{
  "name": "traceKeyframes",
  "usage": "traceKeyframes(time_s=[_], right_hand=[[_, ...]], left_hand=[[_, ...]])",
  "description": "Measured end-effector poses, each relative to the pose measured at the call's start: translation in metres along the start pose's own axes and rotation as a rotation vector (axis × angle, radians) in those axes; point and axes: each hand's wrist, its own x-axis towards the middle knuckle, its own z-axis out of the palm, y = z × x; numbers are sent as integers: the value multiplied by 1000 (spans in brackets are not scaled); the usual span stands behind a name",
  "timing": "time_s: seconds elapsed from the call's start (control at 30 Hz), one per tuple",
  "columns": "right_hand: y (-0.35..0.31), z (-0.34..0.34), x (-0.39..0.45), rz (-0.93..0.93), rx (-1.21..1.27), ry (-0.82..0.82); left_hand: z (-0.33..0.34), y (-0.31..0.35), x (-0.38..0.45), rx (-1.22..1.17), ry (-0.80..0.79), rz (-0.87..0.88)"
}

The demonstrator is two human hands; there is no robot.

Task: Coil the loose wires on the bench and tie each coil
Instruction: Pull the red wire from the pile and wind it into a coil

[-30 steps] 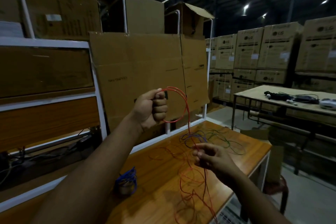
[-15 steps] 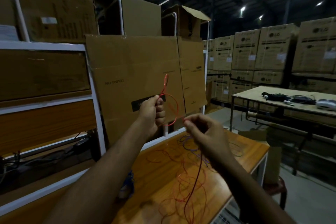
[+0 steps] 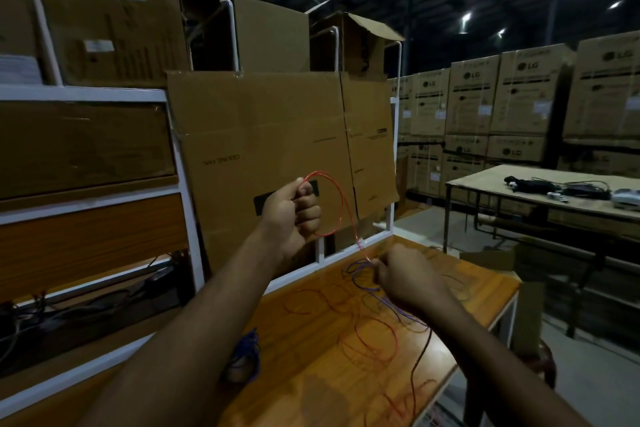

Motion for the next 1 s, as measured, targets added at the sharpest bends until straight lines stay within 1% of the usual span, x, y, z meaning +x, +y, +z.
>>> traceKeyframes(time_s=[0.1, 0.2, 0.3, 0.37, 0.43, 0.5, 0.6, 0.7, 0.8, 0.87, 0.93, 0.97, 1.0], right_hand=[[-20, -15, -16, -174, -100, -143], [-32, -27, -25, -370, -158, -124], [-43, -37, -25, -632, -166, -3], [-46, -36, -19, -807, -203, 176], [-43, -34, -9, -885, -200, 347], [-39, -36, 2, -948, -188, 436], [-36, -39, 16, -1046, -207, 537], [-36, -42, 26, -1041, -209, 603], [-33, -54, 39, -934, -168, 617], [-29, -60, 47, -844, -197, 588], [-25, -61, 52, -717, -243, 470], [-24, -60, 53, -664, -183, 382], [-25, -59, 52, -606, -38, 265]], left_hand=[[0, -2, 1, 19, 16, 3], [-3, -5, 3, 47, 18, 3], [-5, -8, 3, 105, -12, 2], [-5, -11, -1, 208, -45, 5], [-6, -14, -3, 372, -69, 30], [-8, -15, -2, 481, -81, 57], [-7, -11, -6, 569, -68, 58], [-4, -10, -12, 650, -87, 7], [-5, -7, -15, 560, -130, -148], [-9, -5, -13, 532, -159, -231], [-12, -3, -13, 545, -189, -291], [-14, -2, -13, 545, -215, -320], [-16, -1, -14, 538, -253, -344]])
